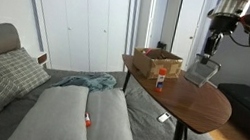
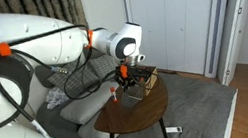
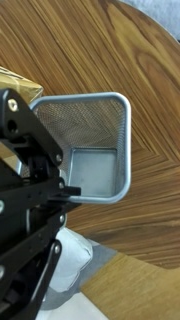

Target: Set the pen holder upright on the table then put the stick of glue in it

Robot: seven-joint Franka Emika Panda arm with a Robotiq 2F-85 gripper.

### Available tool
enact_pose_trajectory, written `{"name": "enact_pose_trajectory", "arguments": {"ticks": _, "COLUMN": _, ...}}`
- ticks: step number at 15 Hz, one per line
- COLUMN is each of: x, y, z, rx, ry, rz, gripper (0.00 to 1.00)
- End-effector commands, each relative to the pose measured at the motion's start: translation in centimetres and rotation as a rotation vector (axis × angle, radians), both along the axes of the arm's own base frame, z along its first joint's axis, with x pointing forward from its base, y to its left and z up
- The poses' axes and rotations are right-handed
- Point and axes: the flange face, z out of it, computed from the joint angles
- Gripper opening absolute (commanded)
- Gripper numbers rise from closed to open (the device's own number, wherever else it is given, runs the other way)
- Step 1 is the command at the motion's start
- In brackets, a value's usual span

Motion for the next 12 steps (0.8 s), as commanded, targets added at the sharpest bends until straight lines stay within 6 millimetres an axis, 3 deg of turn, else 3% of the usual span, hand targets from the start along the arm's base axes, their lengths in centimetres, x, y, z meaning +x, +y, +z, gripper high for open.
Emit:
{"name": "enact_pose_trajectory", "arguments": {"ticks": 1, "x": -1.0, "y": 3.2, "z": -0.3, "rx": -0.167, "ry": -0.104, "rz": 0.044, "gripper": 0.02}}
{"name": "enact_pose_trajectory", "arguments": {"ticks": 6, "x": -1.0, "y": 5.5, "z": -2.4, "rx": -0.382, "ry": -0.219, "rz": 0.055, "gripper": 0.02}}
{"name": "enact_pose_trajectory", "arguments": {"ticks": 12, "x": -1.9, "y": 6.5, "z": -3.9, "rx": -0.419, "ry": -0.163, "rz": 0.088, "gripper": 0.02}}
